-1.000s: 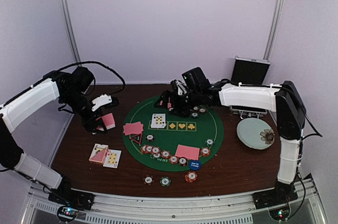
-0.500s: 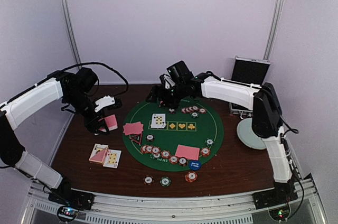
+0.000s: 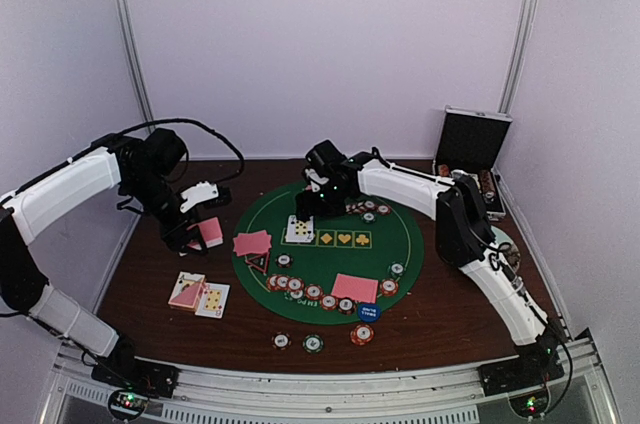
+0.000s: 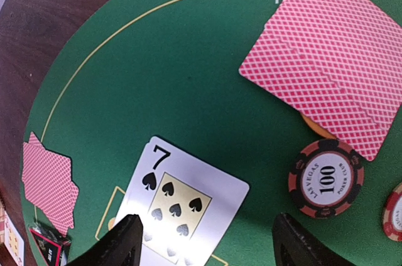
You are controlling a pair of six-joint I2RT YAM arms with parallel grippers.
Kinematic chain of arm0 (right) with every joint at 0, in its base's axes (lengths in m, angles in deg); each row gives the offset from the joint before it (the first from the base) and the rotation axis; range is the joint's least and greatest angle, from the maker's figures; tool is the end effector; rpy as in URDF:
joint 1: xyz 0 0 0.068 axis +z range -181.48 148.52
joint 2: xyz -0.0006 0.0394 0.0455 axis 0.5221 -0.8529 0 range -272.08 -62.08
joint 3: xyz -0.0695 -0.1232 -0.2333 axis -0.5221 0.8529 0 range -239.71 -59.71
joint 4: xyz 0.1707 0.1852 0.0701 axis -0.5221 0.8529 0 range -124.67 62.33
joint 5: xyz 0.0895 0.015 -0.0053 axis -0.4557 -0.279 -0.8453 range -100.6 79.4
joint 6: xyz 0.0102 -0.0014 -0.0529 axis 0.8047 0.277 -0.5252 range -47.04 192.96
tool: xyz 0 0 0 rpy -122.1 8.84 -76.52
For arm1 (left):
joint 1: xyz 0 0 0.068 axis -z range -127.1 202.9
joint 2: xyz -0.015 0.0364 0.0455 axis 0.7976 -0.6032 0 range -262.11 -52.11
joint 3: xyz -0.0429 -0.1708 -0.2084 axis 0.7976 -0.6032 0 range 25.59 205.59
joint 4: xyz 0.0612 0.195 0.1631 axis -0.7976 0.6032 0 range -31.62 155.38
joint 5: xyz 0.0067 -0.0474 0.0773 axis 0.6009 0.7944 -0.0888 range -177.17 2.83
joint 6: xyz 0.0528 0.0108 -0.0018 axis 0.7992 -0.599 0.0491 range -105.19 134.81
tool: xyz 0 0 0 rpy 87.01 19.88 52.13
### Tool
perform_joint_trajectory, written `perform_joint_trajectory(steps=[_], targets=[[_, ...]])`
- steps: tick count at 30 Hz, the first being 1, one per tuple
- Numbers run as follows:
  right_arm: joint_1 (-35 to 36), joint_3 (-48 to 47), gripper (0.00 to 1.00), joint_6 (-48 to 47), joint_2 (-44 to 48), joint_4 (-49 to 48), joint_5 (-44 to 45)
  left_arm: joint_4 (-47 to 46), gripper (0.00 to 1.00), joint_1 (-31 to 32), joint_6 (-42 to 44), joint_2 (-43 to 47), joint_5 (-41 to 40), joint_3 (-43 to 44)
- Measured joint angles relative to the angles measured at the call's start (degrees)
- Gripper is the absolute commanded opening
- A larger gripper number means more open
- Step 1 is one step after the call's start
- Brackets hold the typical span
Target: Distribute texas hold em gaming equipment
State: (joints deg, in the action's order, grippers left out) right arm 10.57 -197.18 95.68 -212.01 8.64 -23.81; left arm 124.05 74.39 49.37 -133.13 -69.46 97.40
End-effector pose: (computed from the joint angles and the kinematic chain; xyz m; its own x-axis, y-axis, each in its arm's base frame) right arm 0.4117 0.3823 0.1618 -0.8550 -0.2648 -0.4459 -0.4523 0.8013 0.3915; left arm 0.2365 -0.1047 0.2901 -0.4999 0.7775 -0.3815 0.8578 0.5054 -0.0939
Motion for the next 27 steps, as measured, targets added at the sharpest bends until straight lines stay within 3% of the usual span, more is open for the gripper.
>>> perform_joint_trajectory(steps=[11,22,27], targets=[[1.73,-0.59,0.65,-6.03,-0.94,0.22,8.52,-0.02,0.0,0.0,0.0,-0.46,-0.42,0.0],[4.26,-0.42,0.61,-6.93,-1.64,-0.33,11.17,-0.02,0.0,0.0,0.0,-0.46,-1.09,0.0],[4.33,4.83,0.58,-7.26,0.61,-3.91,12.2,-0.02,0.0,0.0,0.0,-0.46,-1.18,0.0]])
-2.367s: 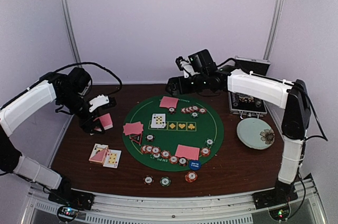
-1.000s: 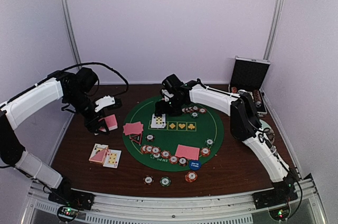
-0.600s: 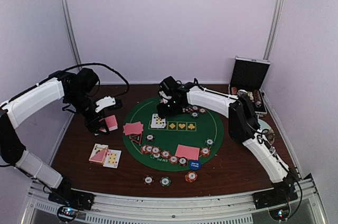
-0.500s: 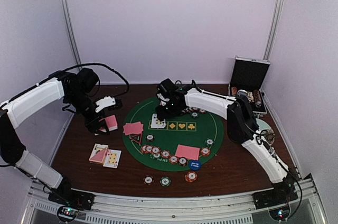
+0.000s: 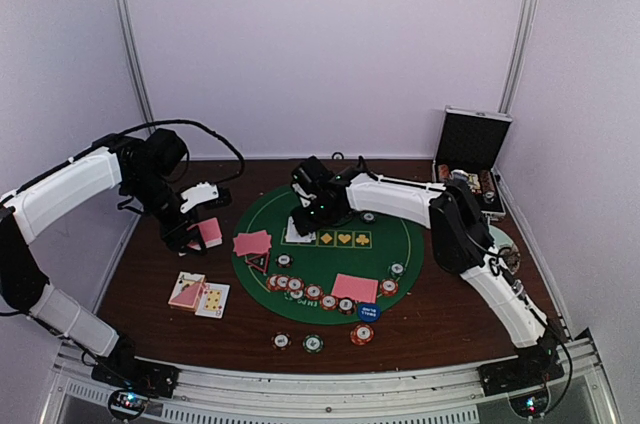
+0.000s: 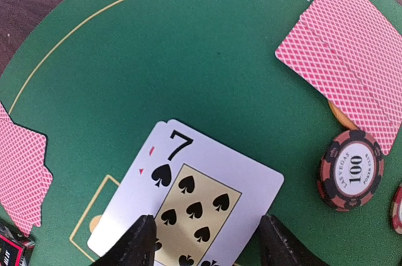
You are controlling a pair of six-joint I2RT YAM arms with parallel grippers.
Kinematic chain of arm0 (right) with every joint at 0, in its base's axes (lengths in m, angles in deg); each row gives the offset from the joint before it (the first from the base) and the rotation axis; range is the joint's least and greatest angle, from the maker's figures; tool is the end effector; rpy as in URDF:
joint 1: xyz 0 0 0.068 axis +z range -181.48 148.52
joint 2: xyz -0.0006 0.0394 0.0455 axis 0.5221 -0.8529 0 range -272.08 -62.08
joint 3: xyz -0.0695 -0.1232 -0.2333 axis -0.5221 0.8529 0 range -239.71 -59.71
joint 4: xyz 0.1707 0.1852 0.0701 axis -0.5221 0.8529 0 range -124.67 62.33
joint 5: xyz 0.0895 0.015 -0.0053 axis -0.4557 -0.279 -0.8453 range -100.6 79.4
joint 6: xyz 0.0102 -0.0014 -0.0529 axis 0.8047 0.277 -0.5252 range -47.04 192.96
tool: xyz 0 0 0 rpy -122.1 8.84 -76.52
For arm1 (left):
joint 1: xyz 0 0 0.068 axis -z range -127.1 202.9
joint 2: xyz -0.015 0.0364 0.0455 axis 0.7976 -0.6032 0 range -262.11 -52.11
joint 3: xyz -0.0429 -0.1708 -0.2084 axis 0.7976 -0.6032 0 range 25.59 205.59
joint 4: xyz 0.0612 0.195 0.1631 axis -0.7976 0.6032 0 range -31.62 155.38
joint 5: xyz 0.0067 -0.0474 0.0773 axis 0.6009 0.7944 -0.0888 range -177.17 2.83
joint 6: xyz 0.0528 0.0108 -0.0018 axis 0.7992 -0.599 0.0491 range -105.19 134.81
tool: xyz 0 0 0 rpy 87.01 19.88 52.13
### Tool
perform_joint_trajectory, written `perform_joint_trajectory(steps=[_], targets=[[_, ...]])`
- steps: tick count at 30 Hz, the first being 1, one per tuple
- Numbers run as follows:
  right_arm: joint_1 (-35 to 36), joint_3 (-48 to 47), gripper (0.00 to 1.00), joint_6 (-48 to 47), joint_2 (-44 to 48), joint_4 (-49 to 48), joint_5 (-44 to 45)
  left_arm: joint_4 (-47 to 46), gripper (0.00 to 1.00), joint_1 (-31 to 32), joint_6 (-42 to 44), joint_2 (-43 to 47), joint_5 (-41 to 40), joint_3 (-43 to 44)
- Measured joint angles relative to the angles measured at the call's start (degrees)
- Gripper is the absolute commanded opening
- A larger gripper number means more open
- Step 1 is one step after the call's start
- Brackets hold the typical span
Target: Distribute texas hold em gaming equipment
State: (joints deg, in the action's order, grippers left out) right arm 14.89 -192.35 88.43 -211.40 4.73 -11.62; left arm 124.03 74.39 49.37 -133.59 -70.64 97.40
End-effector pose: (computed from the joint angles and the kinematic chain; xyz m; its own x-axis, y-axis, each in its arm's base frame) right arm 0.3861 0.4059 0.1445 -0.7467 -0.3967 -0.5338 -0.5513 0.8182 0.1630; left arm 0.2381 -0.1046 0.2880 -0.5040 0.7828 -0.3649 0.8551 0.5118 -0.0830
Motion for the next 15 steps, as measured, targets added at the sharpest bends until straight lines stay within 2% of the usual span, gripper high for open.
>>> perform_joint_trajectory(steps=[4,15], targets=[[0.0,6.05,0.56,-0.07,3.06,-2.8,1.11,0.0,0.0,0.0,0.0,0.0,-0.09,0.0],[-0.07,14.78,0.48,1.4,8.04,-5.44,2.36,0.0,0.0,0.0,0.02,0.0,-0.26,0.0]])
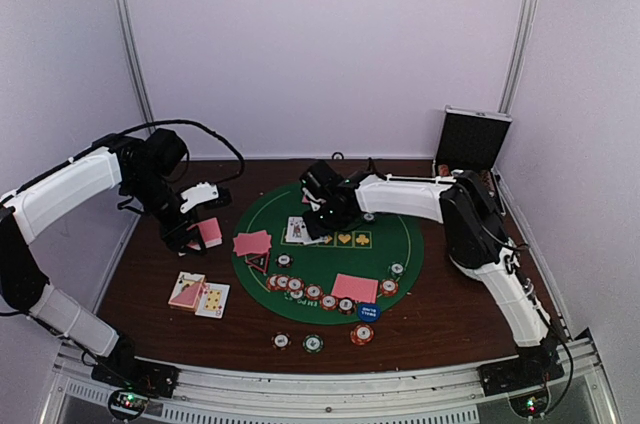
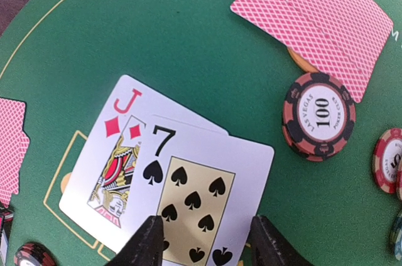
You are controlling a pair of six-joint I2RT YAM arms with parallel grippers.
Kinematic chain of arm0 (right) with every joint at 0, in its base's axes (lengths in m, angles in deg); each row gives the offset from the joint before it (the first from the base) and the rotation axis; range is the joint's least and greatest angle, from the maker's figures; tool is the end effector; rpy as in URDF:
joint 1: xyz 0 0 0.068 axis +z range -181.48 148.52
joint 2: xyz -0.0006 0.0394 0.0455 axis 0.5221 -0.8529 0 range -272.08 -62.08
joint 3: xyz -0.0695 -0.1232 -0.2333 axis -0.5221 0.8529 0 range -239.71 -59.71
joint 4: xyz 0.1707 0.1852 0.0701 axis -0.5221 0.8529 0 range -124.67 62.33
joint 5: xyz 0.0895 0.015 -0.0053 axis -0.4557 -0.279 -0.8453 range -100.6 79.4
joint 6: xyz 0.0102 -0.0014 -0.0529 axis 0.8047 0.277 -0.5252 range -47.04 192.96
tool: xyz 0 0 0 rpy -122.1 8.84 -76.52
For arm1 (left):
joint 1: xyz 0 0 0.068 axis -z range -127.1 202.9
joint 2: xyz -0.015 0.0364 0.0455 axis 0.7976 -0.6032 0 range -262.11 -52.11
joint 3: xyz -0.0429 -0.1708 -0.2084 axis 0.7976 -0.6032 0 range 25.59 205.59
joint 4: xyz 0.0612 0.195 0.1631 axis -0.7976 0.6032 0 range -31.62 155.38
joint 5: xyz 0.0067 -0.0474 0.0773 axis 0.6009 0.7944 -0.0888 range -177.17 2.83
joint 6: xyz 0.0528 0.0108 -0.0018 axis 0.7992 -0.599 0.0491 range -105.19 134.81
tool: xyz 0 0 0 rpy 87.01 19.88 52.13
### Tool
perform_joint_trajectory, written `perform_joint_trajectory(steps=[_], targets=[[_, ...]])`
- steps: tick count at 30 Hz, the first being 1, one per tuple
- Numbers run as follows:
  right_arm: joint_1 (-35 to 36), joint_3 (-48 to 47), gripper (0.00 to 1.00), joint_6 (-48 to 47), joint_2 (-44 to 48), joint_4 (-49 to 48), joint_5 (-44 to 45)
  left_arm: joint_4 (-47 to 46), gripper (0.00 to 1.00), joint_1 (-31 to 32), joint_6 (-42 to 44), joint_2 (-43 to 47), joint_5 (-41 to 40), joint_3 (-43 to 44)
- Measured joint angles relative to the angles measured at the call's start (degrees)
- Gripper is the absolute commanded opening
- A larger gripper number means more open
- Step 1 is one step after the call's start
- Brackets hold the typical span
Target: Distribute texas hold em gaming equipment
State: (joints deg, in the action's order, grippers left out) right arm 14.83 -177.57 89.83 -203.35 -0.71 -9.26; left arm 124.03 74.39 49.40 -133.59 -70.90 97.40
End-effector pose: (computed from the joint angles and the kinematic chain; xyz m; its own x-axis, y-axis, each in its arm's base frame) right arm 0.3693 0.3854 0.1442 -0.7640 -0.3797 -0.5217 -0.5146 0.8463 0.1376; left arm 0.2382 -0.1045 0.2879 -0.5038 0.7840 -0.3626 0.8549 0.5127 -0.0793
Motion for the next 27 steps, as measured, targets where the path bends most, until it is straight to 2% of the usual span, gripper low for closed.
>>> perform_joint_trajectory(steps=[6,14,17,23,27], targets=[[0.09,4.81,0.39,2.49,2.58,-2.21,-0.11,0.0,0.0,0.0,0.0,0.0,-0.02,0.0],[0.5,9.9,0.4,7.43,5.31,-5.31,-0.2,0.0,0.0,0.0,0.0,0.0,-0.02,0.0],[0.55,10.47,0.49,9.11,6.12,-4.96,-0.46,0.0,0.0,0.0,0.0,0.0,0.0,0.0],[0.15,12.2,0.79,12.74,11.43,-5.11,-4.74,0.0,0.0,0.0,0.02,0.0,0.07,0.0],[-0.11,12.61,0.86,16.9,16.57,-8.57,-13.49,0.0,0.0,0.0,0.02,0.0,0.37,0.0]])
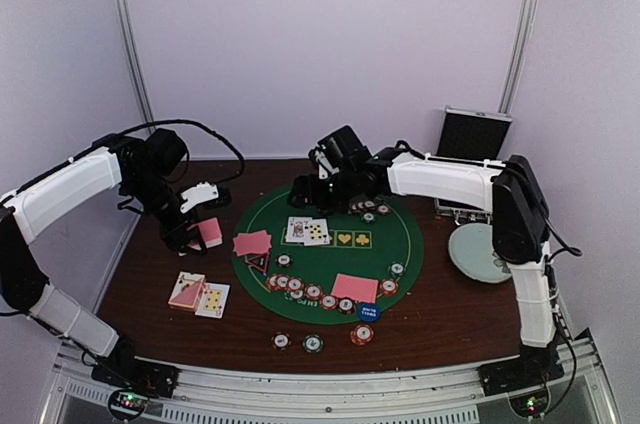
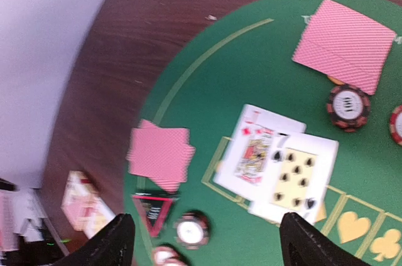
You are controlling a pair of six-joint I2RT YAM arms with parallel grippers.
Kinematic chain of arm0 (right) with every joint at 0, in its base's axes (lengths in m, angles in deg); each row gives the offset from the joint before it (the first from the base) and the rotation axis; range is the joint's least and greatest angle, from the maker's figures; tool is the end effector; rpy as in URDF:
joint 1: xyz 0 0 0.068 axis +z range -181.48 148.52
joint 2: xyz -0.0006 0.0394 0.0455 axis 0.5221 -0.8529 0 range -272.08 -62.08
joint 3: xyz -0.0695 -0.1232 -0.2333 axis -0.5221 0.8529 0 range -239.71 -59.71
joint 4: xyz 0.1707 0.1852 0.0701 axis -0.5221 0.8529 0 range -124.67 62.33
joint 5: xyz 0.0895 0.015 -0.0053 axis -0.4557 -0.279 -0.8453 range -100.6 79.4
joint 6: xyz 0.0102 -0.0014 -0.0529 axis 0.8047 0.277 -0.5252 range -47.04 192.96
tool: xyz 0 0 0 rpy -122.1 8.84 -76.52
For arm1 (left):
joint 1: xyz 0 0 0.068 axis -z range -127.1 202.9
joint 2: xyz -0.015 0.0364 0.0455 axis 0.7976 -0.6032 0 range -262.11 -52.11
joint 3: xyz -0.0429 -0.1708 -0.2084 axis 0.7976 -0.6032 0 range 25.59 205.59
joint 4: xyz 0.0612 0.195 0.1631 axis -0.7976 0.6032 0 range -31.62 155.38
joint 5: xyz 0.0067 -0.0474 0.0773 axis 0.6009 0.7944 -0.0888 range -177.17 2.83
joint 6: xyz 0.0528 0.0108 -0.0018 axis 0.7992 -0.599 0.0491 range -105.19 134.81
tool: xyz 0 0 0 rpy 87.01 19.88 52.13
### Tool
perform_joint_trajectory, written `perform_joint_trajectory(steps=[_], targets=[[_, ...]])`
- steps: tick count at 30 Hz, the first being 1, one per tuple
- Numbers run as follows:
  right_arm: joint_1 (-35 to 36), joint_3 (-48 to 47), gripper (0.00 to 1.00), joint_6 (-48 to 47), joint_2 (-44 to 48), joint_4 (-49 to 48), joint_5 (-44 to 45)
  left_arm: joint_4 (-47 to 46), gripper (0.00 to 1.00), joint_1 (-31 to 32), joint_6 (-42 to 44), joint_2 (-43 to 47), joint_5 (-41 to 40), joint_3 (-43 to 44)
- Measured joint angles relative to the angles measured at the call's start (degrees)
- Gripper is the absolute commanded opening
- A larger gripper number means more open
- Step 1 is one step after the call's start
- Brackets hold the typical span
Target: Distribute texas hold em gaming equipment
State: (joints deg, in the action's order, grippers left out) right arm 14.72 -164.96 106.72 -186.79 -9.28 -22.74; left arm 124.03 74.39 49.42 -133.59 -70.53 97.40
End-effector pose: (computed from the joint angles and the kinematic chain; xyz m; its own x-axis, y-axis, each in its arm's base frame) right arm 0.3396 0.3650 0.2288 -0.8553 -0.1070 -0.5070 -0.4011 0.7560 0.5172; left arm 0.2381 -0.1047 0.2880 -0.5031 0.7829 -0.3660 0.8557 0.5105 -0.0841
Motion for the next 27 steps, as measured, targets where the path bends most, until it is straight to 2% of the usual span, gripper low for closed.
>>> perform_joint_trajectory(steps=[4,11,19,27], targets=[[-0.2,1.79,0.89,6.82,2.73,-8.5,-13.2,0.0,0.0,0.0,0.04,0.0,0.26,0.0],[0.74,8.37,0.91,17.2,2.8,-18.1,-26.56,0.02,0.0,0.0,0.02,0.0,1.2,0.22],[4.04,7.87,0.93,24.33,1.92,-25.97,-34.1,0.0,0.0,0.35,0.5,-0.11,2.29,0.96],[6.69,5.22,0.93,26.51,-1.84,-27.34,-37.18,0.02,0.0,2.36,1.4,-0.63,2.25,1.18]])
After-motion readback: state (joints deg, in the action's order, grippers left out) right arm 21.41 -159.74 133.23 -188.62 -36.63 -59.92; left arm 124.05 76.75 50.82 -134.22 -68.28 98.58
